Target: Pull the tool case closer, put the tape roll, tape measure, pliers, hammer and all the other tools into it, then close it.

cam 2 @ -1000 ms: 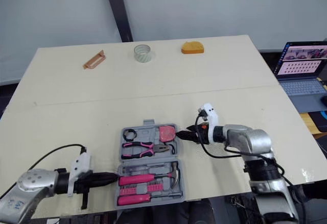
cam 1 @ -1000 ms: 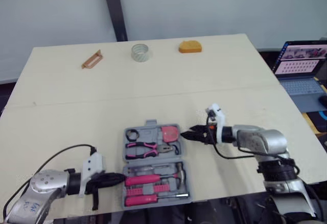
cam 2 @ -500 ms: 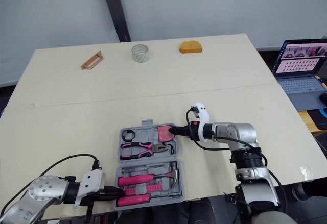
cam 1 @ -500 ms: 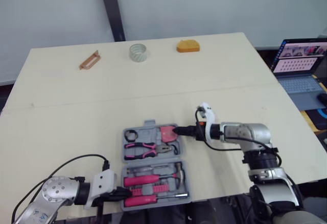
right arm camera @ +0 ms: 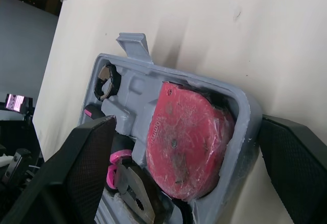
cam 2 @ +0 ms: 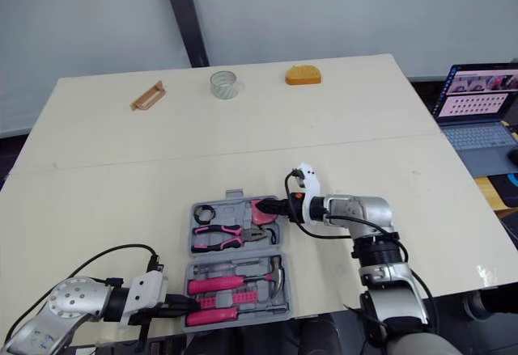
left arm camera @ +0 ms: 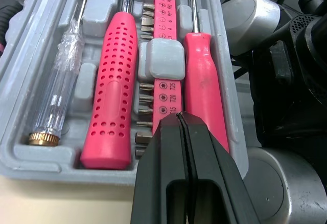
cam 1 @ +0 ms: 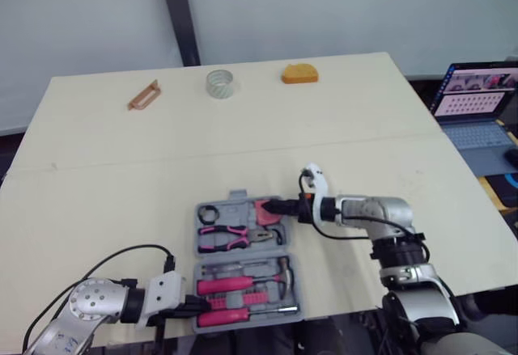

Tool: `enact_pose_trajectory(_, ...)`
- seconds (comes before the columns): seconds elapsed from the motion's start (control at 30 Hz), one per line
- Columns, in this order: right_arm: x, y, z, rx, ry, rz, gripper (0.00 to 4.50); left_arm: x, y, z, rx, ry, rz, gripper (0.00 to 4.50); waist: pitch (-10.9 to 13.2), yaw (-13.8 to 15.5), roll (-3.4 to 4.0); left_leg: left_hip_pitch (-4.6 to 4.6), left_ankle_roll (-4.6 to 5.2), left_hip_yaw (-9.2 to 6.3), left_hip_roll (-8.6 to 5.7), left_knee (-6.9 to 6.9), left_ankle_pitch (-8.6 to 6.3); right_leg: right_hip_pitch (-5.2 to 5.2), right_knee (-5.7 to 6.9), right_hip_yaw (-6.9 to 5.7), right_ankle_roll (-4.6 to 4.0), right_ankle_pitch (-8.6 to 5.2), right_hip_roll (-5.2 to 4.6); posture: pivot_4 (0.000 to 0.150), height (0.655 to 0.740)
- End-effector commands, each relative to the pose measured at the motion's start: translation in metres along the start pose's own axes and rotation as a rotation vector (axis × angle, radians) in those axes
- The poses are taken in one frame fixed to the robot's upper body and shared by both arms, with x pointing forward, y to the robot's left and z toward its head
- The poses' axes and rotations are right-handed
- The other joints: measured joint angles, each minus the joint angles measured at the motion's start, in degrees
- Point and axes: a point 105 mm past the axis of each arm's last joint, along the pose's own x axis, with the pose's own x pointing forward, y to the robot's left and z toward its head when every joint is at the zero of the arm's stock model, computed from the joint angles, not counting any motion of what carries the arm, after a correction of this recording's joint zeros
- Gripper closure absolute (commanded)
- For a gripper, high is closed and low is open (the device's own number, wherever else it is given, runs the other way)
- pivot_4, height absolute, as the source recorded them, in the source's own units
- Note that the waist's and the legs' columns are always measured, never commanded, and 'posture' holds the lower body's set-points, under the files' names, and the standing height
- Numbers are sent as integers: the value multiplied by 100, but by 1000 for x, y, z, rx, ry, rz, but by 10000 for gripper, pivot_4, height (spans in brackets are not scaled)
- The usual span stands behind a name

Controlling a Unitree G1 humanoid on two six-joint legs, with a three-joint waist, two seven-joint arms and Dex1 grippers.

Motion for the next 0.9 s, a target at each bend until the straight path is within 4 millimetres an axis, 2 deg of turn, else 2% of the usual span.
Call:
enact_pose_trajectory(0.03,4,7,5,-8,-15,30,519,-2,0,-20,-58,71,19,45000,0,-9,1,0,0,0,0,0,0,0,0,0,0,0,0,1500,7400)
enact_pose_trajectory(0.27,4,17,8,-32,-42,84,519,-4,5,-21,-48,74,35,45000,1,-29,3,0,0,0,3,-1,0,-1,0,0,0,0,3,1500,7400)
enact_pose_trajectory(0.9,-18,46,12,-149,-53,240,519,-5,17,-12,-48,42,76,45000,5,4,8,-2,0,0,3,-1,0,-1,-1,0,0,0,3,1500,7400)
